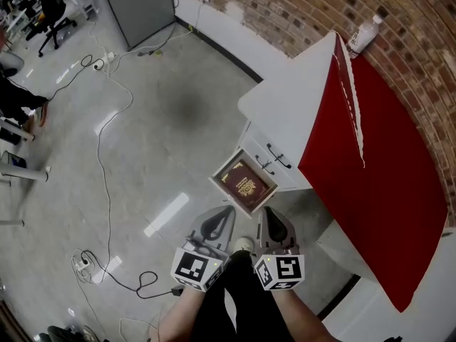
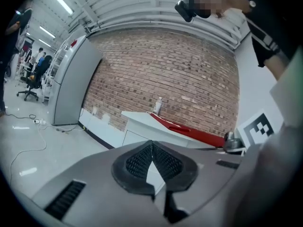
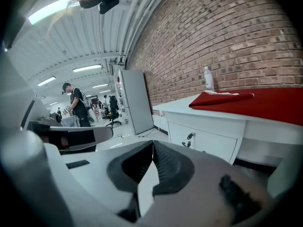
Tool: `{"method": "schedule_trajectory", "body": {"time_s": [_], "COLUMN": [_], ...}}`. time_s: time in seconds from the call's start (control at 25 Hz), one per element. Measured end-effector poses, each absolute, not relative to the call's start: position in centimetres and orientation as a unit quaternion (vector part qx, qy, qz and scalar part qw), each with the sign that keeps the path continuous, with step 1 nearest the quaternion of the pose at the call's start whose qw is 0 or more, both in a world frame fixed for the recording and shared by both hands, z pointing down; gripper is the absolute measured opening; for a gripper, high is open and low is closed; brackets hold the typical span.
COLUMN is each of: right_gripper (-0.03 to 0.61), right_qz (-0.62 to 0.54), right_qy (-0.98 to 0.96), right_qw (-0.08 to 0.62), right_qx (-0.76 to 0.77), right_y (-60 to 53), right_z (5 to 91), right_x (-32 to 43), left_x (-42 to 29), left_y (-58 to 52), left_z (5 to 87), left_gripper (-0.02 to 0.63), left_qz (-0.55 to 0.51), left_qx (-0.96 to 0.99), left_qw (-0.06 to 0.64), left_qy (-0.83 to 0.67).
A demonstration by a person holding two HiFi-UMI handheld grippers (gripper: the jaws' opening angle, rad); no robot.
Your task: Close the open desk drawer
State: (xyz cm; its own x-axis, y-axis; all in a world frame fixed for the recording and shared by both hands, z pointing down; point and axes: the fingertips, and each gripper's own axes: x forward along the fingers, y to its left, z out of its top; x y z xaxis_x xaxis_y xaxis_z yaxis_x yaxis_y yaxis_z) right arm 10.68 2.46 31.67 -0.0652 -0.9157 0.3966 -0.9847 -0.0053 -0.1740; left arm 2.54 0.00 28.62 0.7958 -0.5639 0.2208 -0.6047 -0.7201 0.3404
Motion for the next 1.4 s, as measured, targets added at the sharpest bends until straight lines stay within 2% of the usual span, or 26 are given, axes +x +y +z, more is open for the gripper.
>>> {"method": "schedule_trajectory", "body": {"time_s": [0.88, 1.4], "right_gripper": [0.012, 0.012], "right_qz": [0.207, 0.182], "right_qy": [-0.706, -0.744], "right_qw": [0.088, 0.102], "right_qx": [0.672, 0.635], "right_y": [1.9, 0.0], "right_z": [34.4, 42.4], "right_x": [10.7, 11.4], "left_x": [2.9, 0.9], "left_y": [-0.3, -2.4], "left_z": [32.9, 44.1], "left_gripper": [0.011, 0.011], "left_qz": [0.059, 0.042], "left_qx": [0.918, 0.913], "left_qw": [0.229, 0.261], "left_qy": [-0.319, -0.310]}}
